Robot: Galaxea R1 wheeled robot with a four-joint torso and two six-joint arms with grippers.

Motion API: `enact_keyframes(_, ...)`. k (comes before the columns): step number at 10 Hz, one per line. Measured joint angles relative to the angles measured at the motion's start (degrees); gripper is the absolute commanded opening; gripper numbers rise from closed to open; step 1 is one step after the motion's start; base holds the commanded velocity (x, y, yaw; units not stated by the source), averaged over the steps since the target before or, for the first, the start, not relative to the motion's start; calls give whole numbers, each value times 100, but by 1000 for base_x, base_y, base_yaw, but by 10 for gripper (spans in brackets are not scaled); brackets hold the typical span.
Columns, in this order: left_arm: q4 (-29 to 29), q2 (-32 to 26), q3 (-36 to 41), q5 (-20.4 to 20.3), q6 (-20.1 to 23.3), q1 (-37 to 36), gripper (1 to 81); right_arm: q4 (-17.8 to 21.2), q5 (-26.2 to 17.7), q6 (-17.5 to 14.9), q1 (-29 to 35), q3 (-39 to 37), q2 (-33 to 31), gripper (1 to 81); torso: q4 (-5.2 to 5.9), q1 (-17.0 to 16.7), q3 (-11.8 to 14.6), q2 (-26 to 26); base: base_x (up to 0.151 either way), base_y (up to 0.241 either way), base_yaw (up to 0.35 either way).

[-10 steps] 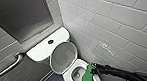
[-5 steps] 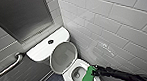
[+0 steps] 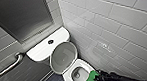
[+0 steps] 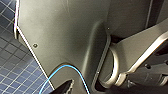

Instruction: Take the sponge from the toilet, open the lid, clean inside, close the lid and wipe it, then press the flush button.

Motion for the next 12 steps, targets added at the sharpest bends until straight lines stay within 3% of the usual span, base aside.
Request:
enact_keyframes(3, 108, 99, 2, -2, 2, -1, 811, -61, 251, 204, -194, 612, -380, 10, 0, 0, 0, -2, 0, 0, 0)
enact_keyframes(6, 135, 105, -1, 0, 4, 16, 811, -66, 358, 249, -312, 758, -567, 10, 0, 0, 0, -4, 0, 0, 0)
enact_keyframes(10, 135, 88, -4, -5, 4, 13, 811, -20, -20, 284, -122, -446, 201, 10, 0, 0, 0, -4, 0, 0, 0)
enact_keyframes(12, 135, 66, -4, -2, 4, 13, 811, 250, -318, 282, -15, -1392, 769, 10, 0, 0, 2, -6, 0, 0, 0)
